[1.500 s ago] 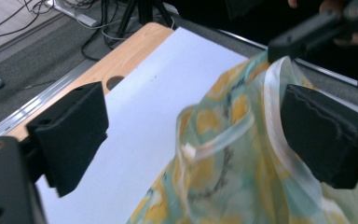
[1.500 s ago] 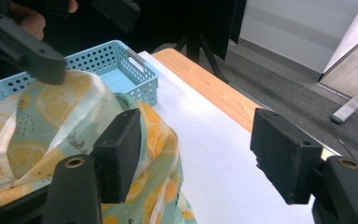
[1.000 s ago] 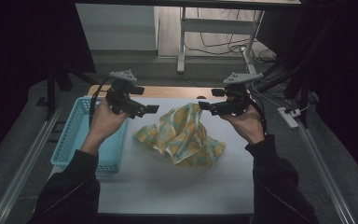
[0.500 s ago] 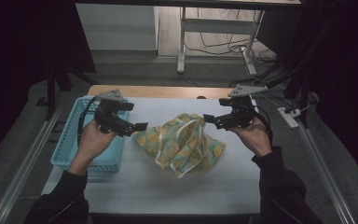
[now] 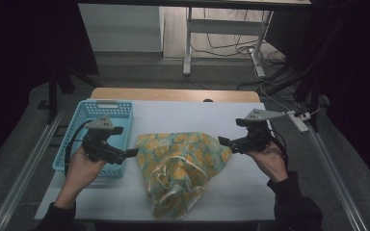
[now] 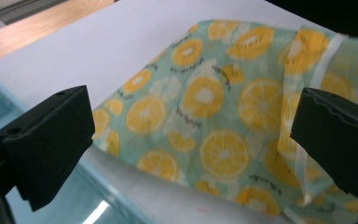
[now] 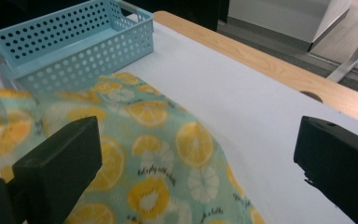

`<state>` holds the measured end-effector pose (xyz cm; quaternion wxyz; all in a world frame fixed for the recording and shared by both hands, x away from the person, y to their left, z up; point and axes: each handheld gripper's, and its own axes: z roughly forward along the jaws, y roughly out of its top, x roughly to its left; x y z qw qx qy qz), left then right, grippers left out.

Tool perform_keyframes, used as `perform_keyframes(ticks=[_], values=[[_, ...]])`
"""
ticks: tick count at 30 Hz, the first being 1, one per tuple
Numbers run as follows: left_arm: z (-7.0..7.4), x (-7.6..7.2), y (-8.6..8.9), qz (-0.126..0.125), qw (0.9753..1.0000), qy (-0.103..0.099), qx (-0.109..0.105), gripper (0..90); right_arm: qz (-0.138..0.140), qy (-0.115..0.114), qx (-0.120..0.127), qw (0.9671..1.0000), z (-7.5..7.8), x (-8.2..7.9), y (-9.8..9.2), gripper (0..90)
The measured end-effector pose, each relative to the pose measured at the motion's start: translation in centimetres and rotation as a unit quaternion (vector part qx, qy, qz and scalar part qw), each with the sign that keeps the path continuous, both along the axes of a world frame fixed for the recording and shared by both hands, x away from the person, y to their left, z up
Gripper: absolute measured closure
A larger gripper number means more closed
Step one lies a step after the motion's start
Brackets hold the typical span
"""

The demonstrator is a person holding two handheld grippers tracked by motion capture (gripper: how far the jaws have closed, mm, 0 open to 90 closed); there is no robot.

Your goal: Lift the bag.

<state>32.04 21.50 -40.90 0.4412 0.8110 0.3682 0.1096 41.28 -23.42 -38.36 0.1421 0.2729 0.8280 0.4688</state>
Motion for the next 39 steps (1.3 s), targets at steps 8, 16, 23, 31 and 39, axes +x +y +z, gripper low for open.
perform_keyframes(ticks=[8,16,23,31,39], values=[[-2.5,-3.0,1.2,0.035,0.9994,0.003,0.001,0.0,-0.020,0.010,0.011,0.9997,-2.4,-2.2,-2.1,0.0],[-4.2,-6.2,1.9,0.062,0.9980,-0.006,0.011,0.0,-0.046,0.016,0.003,0.9988,-4.7,-4.6,-4.1,0.0],[-5.5,-9.1,2.8,0.089,0.9958,-0.009,0.019,0.0,-0.066,0.017,0.000,0.9977,-6.4,-6.9,-5.6,0.0],[-7.8,-11.4,3.9,0.115,0.9933,0.002,0.007,0.0,-0.093,0.022,-0.011,0.9953,-8.2,-9.5,-7.0,0.0],[-10.1,-12.5,5.0,0.133,0.9906,0.027,0.018,0.0,-0.110,0.035,-0.026,0.9929,-10.0,-11.4,-8.1,0.0]])
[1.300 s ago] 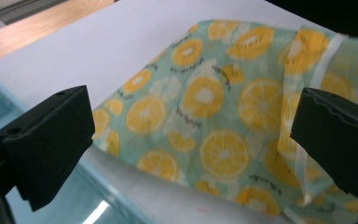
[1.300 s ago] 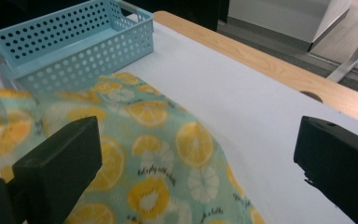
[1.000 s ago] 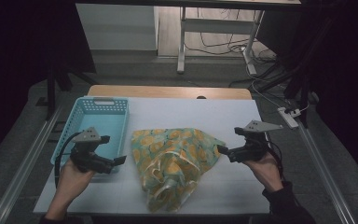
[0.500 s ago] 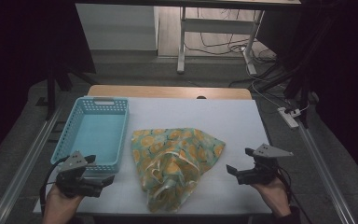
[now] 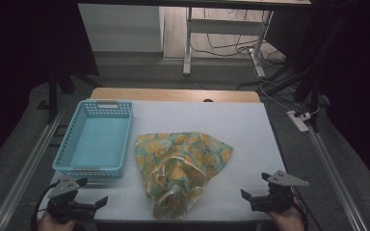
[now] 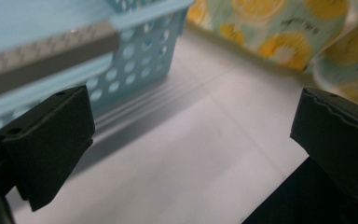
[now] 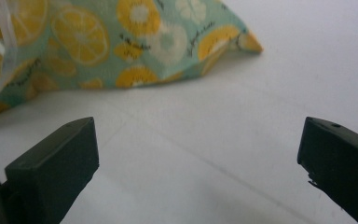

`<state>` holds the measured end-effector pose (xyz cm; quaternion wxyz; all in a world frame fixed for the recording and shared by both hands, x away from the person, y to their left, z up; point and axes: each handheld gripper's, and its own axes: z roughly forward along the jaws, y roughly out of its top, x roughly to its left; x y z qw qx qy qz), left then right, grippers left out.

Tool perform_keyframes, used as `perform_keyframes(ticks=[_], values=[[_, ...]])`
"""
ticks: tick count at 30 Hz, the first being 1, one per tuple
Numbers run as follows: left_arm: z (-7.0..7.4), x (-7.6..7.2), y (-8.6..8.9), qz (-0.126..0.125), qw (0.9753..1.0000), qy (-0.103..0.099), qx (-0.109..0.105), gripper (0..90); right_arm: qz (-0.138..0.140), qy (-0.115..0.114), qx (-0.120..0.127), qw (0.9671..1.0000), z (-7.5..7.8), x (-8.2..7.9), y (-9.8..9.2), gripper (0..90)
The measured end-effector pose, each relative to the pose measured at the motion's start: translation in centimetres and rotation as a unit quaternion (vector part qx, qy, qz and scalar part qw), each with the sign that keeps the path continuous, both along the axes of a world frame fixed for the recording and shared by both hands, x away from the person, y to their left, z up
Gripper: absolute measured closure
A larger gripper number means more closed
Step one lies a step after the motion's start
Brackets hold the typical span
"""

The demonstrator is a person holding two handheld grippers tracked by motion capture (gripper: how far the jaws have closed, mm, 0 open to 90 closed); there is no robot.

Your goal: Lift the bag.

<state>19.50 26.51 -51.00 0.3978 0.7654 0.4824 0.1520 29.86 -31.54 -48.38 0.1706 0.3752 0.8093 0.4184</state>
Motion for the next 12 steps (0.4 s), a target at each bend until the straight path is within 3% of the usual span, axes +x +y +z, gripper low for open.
perform_keyframes(ticks=[3,7,9,12], values=[[-0.5,-0.2,0.3,0.006,0.9999,0.008,0.001,0.0,-0.004,0.013,-0.001,0.9999,-0.5,-0.4,-0.4,0.0],[-1.0,-0.4,0.4,0.016,0.9993,0.021,0.026,0.0,-0.011,0.036,0.000,0.9993,-1.2,-0.8,-0.9,0.0],[-1.0,-0.4,0.6,0.020,0.9993,0.023,0.022,0.0,-0.015,0.033,0.008,0.9993,-1.1,-0.9,-1.1,0.0],[-1.1,-0.2,0.5,0.025,0.9989,0.033,0.023,0.0,-0.017,0.041,0.000,0.9990,-1.2,-0.8,-1.0,0.0]])
